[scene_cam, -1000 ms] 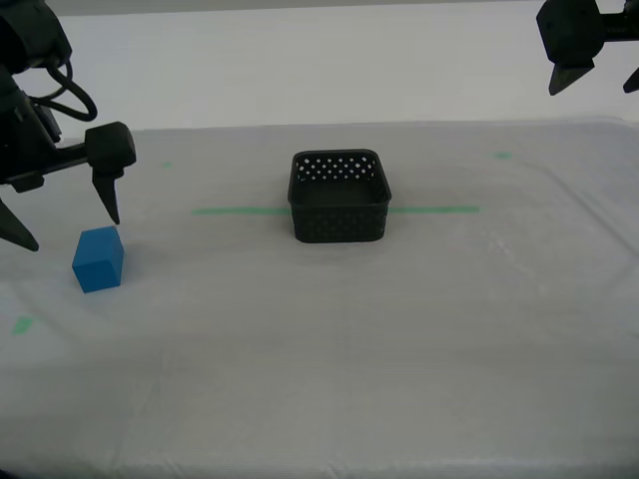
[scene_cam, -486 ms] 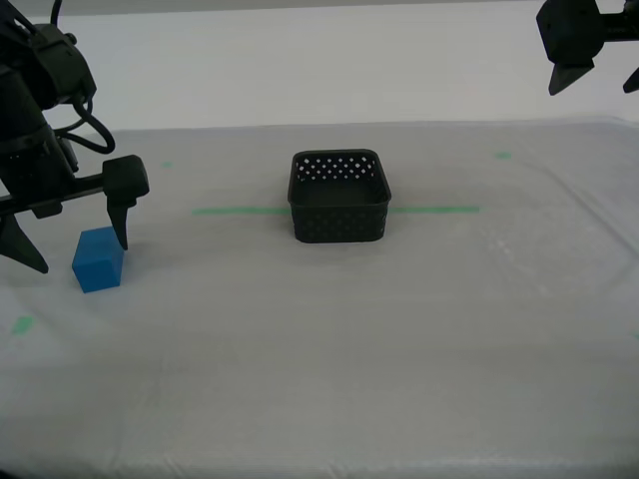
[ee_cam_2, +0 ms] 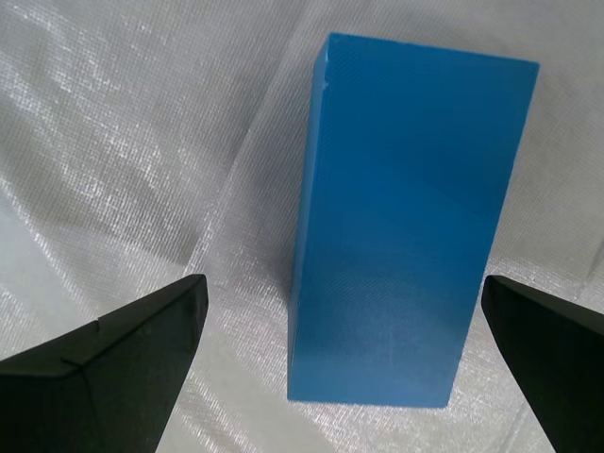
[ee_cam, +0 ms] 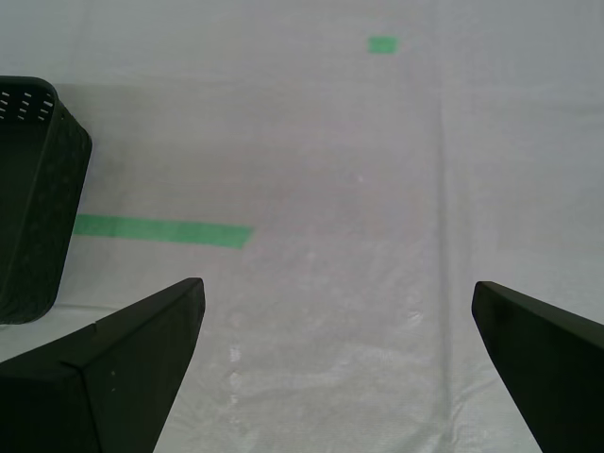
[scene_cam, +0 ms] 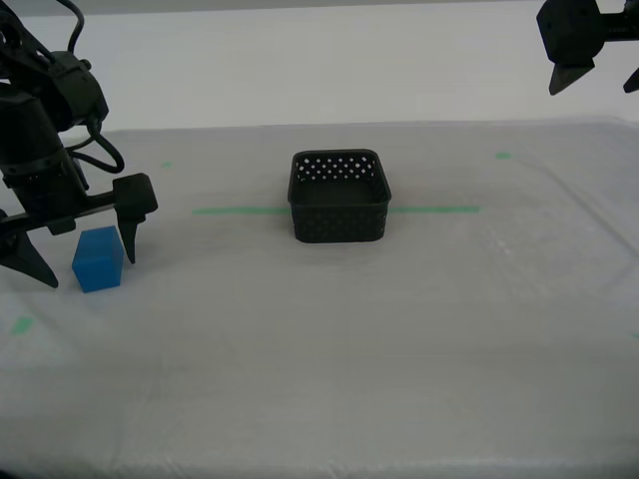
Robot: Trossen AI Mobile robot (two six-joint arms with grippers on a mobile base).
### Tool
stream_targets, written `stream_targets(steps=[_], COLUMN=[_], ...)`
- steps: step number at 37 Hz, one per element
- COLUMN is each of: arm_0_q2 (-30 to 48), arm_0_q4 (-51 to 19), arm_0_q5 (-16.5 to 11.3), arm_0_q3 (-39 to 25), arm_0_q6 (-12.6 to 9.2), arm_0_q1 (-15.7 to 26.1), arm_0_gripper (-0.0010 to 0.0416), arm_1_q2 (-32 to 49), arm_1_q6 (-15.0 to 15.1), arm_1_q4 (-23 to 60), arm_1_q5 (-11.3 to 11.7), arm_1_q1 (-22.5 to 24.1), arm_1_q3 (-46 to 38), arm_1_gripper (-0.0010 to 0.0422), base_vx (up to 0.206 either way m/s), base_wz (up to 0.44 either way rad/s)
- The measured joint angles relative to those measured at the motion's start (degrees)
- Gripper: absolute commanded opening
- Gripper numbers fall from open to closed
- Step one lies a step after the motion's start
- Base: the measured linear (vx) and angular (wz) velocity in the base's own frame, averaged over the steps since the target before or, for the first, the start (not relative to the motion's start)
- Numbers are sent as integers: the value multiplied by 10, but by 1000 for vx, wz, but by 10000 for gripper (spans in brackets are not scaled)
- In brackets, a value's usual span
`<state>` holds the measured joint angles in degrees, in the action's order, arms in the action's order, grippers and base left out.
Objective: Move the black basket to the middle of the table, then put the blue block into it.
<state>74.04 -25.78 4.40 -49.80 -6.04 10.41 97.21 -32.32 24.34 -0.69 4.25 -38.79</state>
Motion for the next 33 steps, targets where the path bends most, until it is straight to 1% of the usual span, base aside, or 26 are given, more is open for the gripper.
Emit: stream_targets(steps=[4,33], arm_0_q2=[0,0], arm_0_q4=[0,0], arm_0_q5=[0,0], arm_0_q3=[0,0], arm_0_q6=[0,0], arm_0_q1=[0,0], arm_0_gripper=[399,398], arm_1_q2=[-1,0], arm_1_q6=[0,4], arm_1_q4=[-1,-14], arm_1_q5=[6,10], arm_1_q1=[0,0], arm_1_q3=[0,0], arm_1_gripper=[401,400], base_vx=[0,0], base_wz=[0,0])
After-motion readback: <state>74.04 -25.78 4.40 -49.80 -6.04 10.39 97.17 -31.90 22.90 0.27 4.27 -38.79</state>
